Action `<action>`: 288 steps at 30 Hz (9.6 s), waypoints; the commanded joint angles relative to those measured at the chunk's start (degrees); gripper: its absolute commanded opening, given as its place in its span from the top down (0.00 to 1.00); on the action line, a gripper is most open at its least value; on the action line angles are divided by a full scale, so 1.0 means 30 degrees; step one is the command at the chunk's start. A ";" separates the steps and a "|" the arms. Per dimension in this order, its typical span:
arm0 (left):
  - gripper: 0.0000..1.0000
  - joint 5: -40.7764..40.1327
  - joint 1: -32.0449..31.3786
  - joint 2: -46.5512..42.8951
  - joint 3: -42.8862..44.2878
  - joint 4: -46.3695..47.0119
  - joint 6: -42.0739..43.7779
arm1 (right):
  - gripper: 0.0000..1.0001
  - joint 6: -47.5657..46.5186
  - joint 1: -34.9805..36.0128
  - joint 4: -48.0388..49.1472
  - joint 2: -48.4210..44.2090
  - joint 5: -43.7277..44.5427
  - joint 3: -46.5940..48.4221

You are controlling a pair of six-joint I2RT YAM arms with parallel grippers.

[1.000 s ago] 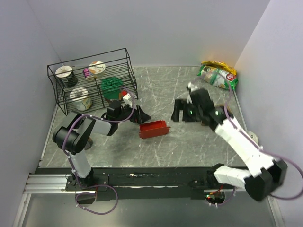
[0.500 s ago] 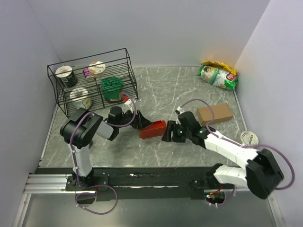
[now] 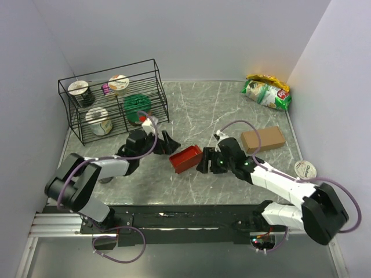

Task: Fold the paper box
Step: Fold the paper box at the center of the board, then adjust the paper box at the center of the board.

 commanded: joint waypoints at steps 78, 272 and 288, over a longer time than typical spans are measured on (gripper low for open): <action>0.70 -0.4692 -0.3262 0.4955 0.6755 -1.1481 -0.0409 | 0.07 -0.2472 -0.3220 -0.2188 -0.6043 0.3195 0.1164; 0.99 -2.1565 -1.1669 -0.0229 0.3797 -1.1126 0.3108 | 1.00 -0.3175 0.3636 -0.0343 -0.7333 1.2072 -0.1650; 0.99 -2.4468 -1.3075 0.1089 0.4646 -1.3677 0.3372 | 1.00 -0.3878 0.3402 -0.0899 -0.8299 1.2306 -0.2060</action>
